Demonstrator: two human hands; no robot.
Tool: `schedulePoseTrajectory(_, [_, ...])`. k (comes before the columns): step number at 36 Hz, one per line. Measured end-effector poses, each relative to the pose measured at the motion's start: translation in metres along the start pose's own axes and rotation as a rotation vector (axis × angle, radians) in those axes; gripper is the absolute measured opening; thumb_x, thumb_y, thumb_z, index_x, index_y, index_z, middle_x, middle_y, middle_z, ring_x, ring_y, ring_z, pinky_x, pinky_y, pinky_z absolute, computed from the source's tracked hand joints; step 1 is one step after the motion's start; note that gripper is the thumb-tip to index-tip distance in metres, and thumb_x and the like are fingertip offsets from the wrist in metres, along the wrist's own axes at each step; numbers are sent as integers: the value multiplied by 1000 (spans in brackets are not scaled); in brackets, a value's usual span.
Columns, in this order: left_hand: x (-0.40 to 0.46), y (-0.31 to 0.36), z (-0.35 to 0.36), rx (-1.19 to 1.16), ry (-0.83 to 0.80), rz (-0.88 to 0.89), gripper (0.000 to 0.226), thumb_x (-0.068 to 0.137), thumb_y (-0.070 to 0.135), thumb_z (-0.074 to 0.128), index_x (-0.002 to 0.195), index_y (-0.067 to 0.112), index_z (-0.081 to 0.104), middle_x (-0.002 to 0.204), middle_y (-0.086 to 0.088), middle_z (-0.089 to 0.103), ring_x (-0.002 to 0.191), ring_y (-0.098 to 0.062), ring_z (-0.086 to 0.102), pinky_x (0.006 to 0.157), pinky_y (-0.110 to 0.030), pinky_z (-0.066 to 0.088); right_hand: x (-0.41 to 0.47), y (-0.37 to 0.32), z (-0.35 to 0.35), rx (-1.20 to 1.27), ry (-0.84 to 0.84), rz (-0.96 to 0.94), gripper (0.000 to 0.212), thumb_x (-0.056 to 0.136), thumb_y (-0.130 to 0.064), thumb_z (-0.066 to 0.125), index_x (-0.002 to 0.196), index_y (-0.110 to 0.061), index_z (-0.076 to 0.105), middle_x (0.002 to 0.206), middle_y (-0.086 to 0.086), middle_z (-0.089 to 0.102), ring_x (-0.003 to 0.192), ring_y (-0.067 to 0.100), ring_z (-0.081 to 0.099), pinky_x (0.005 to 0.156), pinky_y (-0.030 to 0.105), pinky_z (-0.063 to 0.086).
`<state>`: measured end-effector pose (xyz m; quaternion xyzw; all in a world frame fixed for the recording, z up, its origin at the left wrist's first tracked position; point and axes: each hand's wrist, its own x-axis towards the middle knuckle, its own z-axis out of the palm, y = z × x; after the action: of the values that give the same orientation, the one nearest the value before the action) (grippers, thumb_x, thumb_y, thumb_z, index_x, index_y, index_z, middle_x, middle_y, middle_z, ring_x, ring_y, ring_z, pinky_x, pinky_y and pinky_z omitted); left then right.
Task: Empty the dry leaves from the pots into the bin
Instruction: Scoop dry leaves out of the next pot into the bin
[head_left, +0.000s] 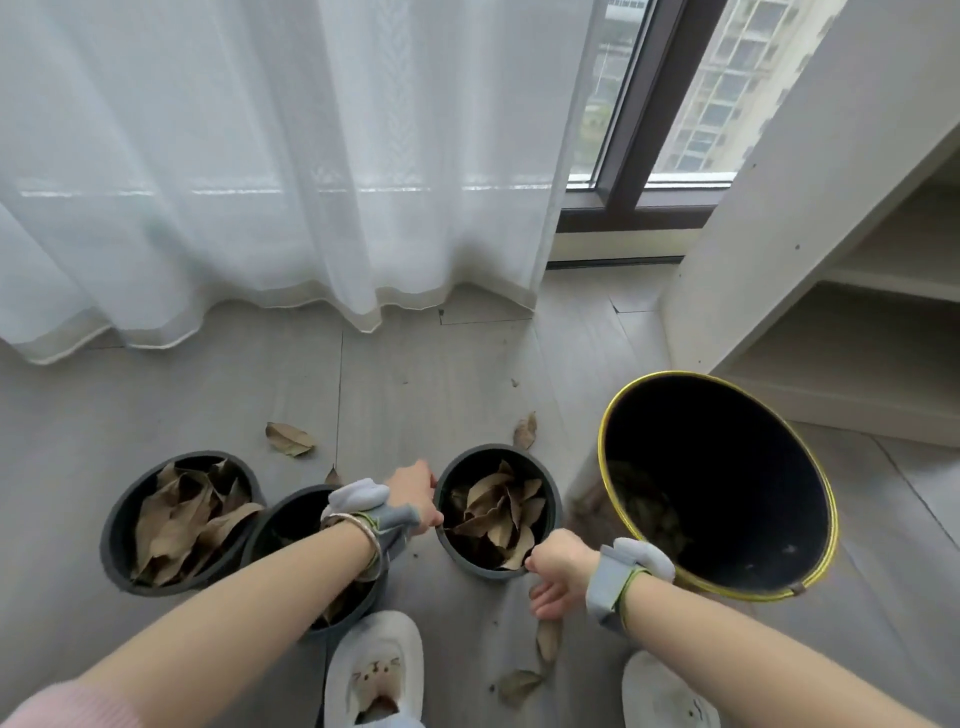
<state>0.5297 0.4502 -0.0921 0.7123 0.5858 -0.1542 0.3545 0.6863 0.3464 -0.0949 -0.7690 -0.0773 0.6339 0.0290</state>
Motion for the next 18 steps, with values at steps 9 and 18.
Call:
schedulePoseTrajectory(9, [-11, 7, 20, 97, 344, 177, 38, 98, 34, 42, 128, 9, 44, 130, -9, 51, 122, -24, 48, 100, -32, 38, -34, 3, -4, -732, 453, -491, 27, 96, -19, 42, 75, -5, 52, 95, 13, 66, 87, 30, 65, 72, 31, 49])
schedulePoseTrajectory(18, [-1, 26, 30, 215, 201, 322, 62, 86, 53, 55, 131, 11, 43, 132, -6, 50, 125, -22, 45, 103, -31, 38, -15, -17, -15, -1111, 555, -798, 41, 91, 2, 47, 130, -10, 40, 129, 9, 45, 120, 27, 47, 87, 35, 45])
